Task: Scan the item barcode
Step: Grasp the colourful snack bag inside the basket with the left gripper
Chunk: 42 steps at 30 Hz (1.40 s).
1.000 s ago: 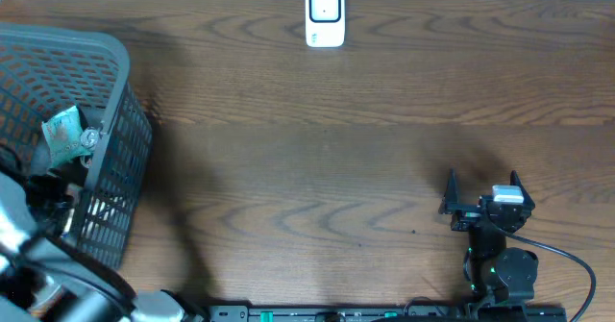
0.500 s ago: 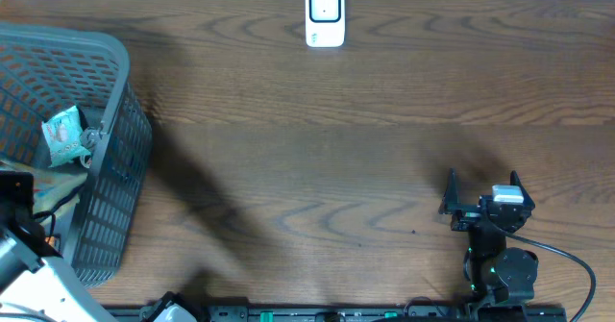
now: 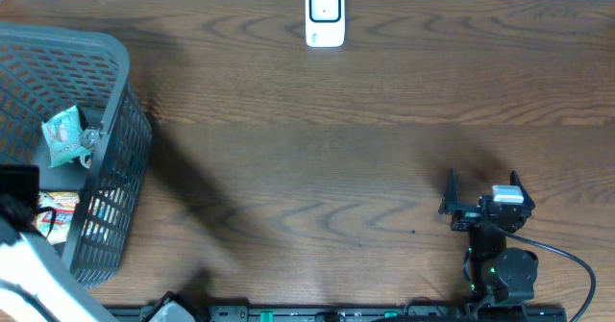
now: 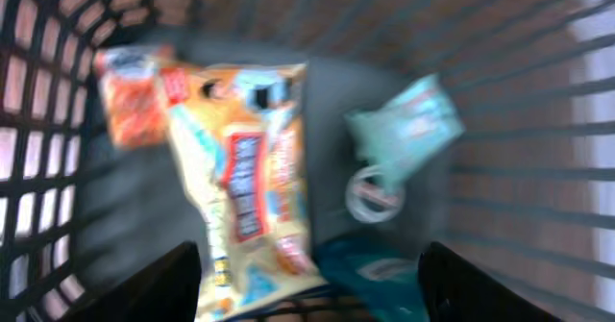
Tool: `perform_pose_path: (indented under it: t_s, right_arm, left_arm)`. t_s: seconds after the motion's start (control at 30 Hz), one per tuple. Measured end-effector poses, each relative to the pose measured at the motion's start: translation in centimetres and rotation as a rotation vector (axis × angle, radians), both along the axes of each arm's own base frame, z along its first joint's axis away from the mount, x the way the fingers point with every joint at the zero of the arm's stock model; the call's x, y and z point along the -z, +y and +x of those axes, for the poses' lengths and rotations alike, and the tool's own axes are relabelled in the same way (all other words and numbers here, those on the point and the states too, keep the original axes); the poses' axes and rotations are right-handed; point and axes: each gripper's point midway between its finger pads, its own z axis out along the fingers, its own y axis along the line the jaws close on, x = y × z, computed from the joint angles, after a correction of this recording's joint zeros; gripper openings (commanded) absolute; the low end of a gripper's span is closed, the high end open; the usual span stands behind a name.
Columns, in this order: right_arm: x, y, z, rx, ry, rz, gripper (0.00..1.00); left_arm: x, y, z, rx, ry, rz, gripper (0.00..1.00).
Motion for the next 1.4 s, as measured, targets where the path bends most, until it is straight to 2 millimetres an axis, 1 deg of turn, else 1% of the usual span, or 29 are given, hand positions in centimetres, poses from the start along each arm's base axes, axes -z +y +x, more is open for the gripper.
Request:
perform_pose_path:
  t_s: [0.03,0.13,0.2,0.23,0.27,0.3,0.5,0.57,0.6,0.63,0.67,0.7,0.73,0.77,0.83,0.9,0.97,1.1,1.2,1.23,1.33,1.4]
  right_arm:
    - [0.0,0.0,0.0,0.0,0.0,0.0,0.99]
    - [0.0,0.0,0.0,0.0,0.0,0.0,0.99]
    - [0.0,0.0,0.0,0.0,0.0,0.0,0.99]
    - [0.0,0.0,0.0,0.0,0.0,0.0,0.99]
    - [0.0,0.0,0.0,0.0,0.0,0.0,0.99]
    - [0.0,0.0,0.0,0.0,0.0,0.0,0.99]
    - [0.0,0.0,0.0,0.0,0.0,0.0,0.99]
    - [0.0,0.0,0.0,0.0,0.0,0.0,0.99]
    - [0.0,0.0,0.0,0.0,0.0,0.0,0.99]
    - [0.0,0.0,0.0,0.0,0.0,0.0,0.99]
    - [0.0,0.0,0.0,0.0,0.0,0.0,0.99]
    - [0.0,0.0,0.0,0.0,0.0,0.0,0.99]
    - [0.0,0.0,0.0,0.0,0.0,0.0,0.99]
    - [0.0,0.0,0.0,0.0,0.0,0.0,0.99]
    - [0.0,0.0,0.0,0.0,0.0,0.0,0.99]
    - [0.0,0.0,0.0,0.0,0.0,0.0,0.99]
    - [0.0,0.0,0.0,0.0,0.0,0.0,0.99]
    - [0.0,0.0,0.0,0.0,0.0,0.0,0.99]
    - [0.0,0.0,0.0,0.0,0.0,0.0,0.99]
    - [0.0,0.0,0.0,0.0,0.0,0.0,0.99]
    - [0.0,0.0,0.0,0.0,0.0,0.0,0.99]
    - [0.0,0.0,0.0,0.0,0.0,0.0,0.99]
  left_arm:
    - [1.2,0.2,0.0,-0.006,0.037,-0.034,0.8]
    - [5.3,0.5,-0.2,-0.02,0.161,-0.157,0.82]
    - [7.6,0.4,-0.3,-0.032,0.222,-0.231,0.82]
    - [9.0,0.3,-0.4,-0.044,0.262,-0.278,0.88]
    - [10.0,0.3,-0.6,-0.058,0.286,-0.309,1.0]
    - [10.6,0.3,-0.7,-0.068,0.302,-0.325,0.98]
    - [13.6,0.6,-0.5,-0.09,0.345,-0.375,0.98]
    - [15.4,0.5,-0.5,-0.092,0.364,-0.399,0.98]
    - [16.7,0.3,-0.6,-0.091,0.376,-0.416,0.98]
    - [17.4,0.2,-0.6,-0.089,0.38,-0.425,0.98]
    - [18.5,0.1,-0.3,-0.083,0.366,-0.434,0.92]
    - [19.3,0.0,0.0,-0.079,0.351,-0.448,0.57]
    - [19.6,0.1,0.5,-0.071,0.331,-0.453,0.28]
    - [19.6,0.1,0.8,-0.068,0.31,-0.455,0.08]
    - [19.8,0.2,1.8,-0.053,0.262,-0.461,0.07]
    - [19.4,0.3,2.4,-0.042,0.23,-0.46,0.07]
    - [18.8,0.4,2.7,-0.035,0.211,-0.451,0.07]
    - [18.2,0.2,3.0,-0.012,0.189,-0.456,0.07]
    - [16.6,-0.3,3.6,0.019,0.138,-0.449,0.07]
    - [15.6,-0.3,3.9,0.028,0.11,-0.431,0.07]
    - [9.4,0.7,5.2,0.058,-0.023,-0.295,0.07]
    - [5.3,1.0,5.5,0.074,-0.103,-0.201,0.07]
